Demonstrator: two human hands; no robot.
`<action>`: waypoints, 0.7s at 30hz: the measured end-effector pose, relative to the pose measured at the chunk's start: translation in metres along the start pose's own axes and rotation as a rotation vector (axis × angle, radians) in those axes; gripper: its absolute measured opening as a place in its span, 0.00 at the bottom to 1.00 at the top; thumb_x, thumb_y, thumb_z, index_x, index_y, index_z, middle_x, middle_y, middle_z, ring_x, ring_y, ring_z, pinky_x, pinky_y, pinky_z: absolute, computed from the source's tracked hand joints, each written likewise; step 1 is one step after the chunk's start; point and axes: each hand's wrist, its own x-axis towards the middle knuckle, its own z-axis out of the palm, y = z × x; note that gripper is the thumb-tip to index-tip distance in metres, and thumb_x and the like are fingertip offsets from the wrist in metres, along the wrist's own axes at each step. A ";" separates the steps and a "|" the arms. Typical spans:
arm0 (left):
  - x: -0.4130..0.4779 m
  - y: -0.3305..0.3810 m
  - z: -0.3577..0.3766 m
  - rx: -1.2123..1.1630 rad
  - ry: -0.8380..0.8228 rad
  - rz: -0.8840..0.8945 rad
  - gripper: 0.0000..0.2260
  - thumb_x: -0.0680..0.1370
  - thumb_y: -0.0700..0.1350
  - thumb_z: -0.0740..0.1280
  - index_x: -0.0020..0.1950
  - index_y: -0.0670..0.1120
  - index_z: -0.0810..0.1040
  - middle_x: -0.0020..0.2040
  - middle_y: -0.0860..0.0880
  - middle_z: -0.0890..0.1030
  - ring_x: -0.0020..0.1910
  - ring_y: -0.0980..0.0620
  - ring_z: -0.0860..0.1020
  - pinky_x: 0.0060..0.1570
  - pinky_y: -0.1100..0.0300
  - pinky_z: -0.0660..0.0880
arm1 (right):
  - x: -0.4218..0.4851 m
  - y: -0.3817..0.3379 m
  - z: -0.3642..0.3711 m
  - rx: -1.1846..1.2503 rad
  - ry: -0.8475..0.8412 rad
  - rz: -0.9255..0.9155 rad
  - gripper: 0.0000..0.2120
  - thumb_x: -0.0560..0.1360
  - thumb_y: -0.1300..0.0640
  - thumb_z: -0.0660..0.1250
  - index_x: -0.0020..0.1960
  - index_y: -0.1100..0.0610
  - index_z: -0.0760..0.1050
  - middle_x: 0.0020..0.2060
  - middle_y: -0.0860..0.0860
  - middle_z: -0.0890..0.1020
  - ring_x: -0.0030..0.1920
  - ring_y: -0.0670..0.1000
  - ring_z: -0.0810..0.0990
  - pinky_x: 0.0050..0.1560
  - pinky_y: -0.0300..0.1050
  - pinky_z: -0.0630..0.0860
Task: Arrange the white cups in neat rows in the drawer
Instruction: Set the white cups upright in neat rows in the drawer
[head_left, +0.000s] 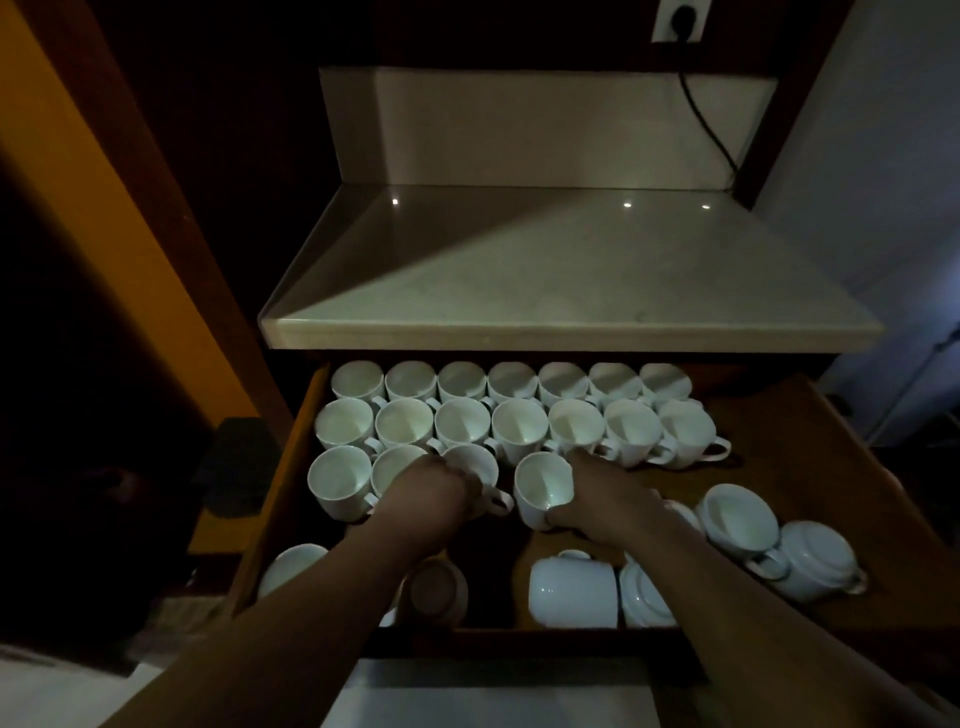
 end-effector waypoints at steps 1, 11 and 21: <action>0.000 0.001 0.002 0.017 -0.026 -0.006 0.14 0.78 0.59 0.62 0.49 0.51 0.82 0.40 0.49 0.84 0.41 0.46 0.82 0.43 0.55 0.76 | 0.001 -0.003 0.001 0.021 0.017 0.003 0.32 0.65 0.42 0.78 0.63 0.53 0.71 0.57 0.50 0.81 0.57 0.54 0.81 0.50 0.47 0.75; 0.000 0.003 0.004 0.040 0.013 -0.018 0.08 0.67 0.55 0.76 0.37 0.52 0.81 0.29 0.51 0.80 0.31 0.50 0.80 0.35 0.60 0.74 | 0.008 -0.016 0.013 0.115 0.055 0.040 0.32 0.64 0.42 0.79 0.60 0.54 0.71 0.55 0.51 0.81 0.55 0.54 0.82 0.46 0.46 0.76; -0.001 0.000 0.003 -0.029 0.014 -0.017 0.15 0.76 0.59 0.62 0.42 0.53 0.83 0.33 0.50 0.83 0.35 0.50 0.81 0.48 0.58 0.77 | 0.012 -0.014 0.020 0.072 0.053 0.031 0.34 0.66 0.44 0.80 0.64 0.56 0.69 0.58 0.54 0.81 0.57 0.55 0.81 0.50 0.47 0.76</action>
